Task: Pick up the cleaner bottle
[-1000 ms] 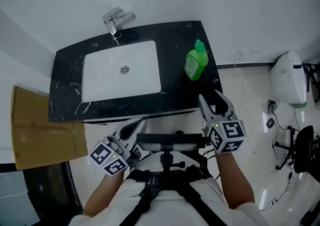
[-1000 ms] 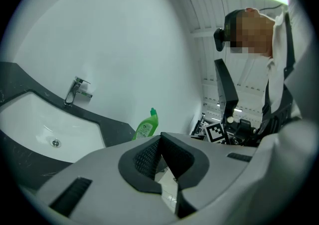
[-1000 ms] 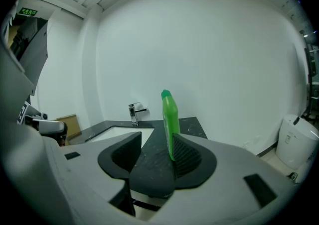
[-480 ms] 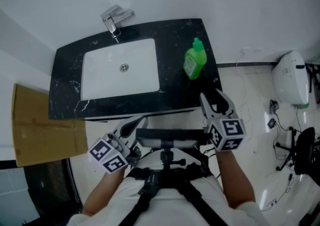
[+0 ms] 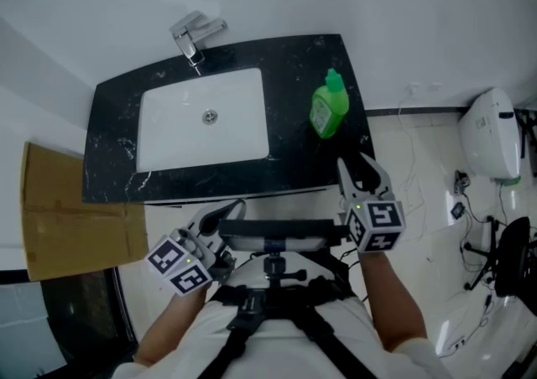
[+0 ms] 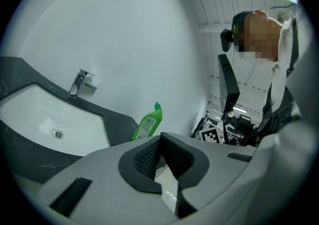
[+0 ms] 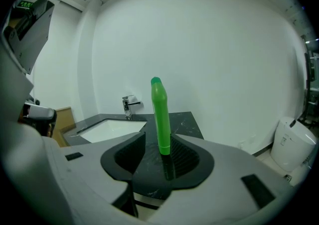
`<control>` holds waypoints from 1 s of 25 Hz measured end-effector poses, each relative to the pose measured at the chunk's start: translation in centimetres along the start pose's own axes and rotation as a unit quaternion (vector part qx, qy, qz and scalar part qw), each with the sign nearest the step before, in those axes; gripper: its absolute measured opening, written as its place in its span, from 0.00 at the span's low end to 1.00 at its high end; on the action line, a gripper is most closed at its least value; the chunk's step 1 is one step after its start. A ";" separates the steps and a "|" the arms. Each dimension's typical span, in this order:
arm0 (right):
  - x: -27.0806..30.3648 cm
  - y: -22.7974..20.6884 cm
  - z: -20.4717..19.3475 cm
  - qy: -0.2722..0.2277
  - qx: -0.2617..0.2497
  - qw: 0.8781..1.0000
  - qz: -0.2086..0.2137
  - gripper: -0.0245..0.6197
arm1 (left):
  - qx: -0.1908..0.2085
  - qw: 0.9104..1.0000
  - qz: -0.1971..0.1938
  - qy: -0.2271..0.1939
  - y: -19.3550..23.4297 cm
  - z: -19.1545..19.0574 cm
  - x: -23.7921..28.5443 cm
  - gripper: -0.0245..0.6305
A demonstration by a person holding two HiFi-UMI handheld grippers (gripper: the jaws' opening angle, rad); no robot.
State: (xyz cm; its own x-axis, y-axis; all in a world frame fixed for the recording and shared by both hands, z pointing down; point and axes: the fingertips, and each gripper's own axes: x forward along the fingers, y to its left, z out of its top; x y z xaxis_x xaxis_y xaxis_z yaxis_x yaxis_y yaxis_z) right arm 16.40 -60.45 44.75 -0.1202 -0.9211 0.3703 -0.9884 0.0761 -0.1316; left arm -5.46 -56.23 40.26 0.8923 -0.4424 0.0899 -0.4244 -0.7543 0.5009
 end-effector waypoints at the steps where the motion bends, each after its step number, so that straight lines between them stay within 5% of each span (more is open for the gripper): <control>1: 0.3 -0.2 -0.2 0.002 -0.004 1.000 -0.003 0.26 | 0.000 1.000 0.002 0.000 0.1 0.0 0.0 0.04; 12: 3.8 -0.7 -2.8 0.021 -0.029 0.999 -0.009 0.24 | 0.008 1.000 0.027 0.005 1.2 0.6 -0.8 0.04; 25: 3.6 0.6 -0.4 0.008 -0.023 1.000 0.001 0.24 | -0.007 0.999 0.031 -0.006 2.4 0.9 -0.7 0.04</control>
State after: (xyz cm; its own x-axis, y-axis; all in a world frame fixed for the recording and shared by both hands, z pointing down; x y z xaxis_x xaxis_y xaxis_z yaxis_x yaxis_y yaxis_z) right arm 15.33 -63.52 46.40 -0.1230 -0.9145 0.3855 -0.9913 0.0951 -0.0908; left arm -7.22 -58.25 40.61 0.8620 -0.4946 0.1110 -0.4773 -0.7183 0.5061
